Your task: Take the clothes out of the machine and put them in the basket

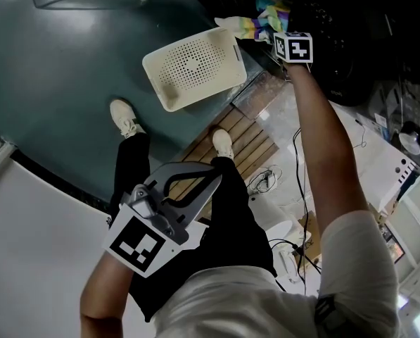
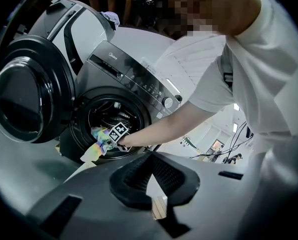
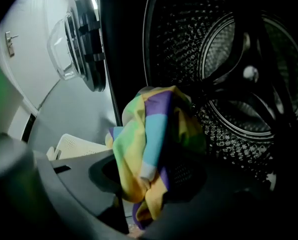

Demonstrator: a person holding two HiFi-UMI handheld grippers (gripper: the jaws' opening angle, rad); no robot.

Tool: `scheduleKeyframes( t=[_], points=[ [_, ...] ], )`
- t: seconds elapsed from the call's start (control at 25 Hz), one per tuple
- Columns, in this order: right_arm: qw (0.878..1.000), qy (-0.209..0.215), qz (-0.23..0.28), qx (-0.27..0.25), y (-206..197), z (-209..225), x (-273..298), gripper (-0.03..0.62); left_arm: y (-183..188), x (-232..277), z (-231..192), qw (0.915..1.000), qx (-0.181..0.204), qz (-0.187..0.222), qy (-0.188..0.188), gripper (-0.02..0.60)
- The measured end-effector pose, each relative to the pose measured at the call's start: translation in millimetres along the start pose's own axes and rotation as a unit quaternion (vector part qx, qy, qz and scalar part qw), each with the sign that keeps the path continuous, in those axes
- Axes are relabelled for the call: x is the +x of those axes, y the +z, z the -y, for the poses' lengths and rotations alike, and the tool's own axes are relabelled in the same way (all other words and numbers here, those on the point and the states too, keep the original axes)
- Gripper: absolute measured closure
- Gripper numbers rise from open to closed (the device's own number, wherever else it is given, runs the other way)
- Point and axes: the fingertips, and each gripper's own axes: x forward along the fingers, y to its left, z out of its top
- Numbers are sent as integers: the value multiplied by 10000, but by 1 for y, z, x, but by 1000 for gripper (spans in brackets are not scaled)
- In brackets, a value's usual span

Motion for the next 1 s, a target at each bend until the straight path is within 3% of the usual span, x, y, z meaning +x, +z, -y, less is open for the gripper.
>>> scheduleKeyframes(
  t=[0.4, 0.64, 1.0],
  points=[
    [9975, -425, 489, 292, 24, 8, -66, 451, 25, 7, 33, 9996, 164, 174, 138, 584],
    [9950, -343, 877, 319, 36, -1, -125, 454, 41, 11, 68, 9986, 257, 390, 234, 584],
    [9920, -23, 1249, -176, 44, -32, -206, 456, 53, 9, 106, 9948, 175, 821, 572, 584]
  ],
)
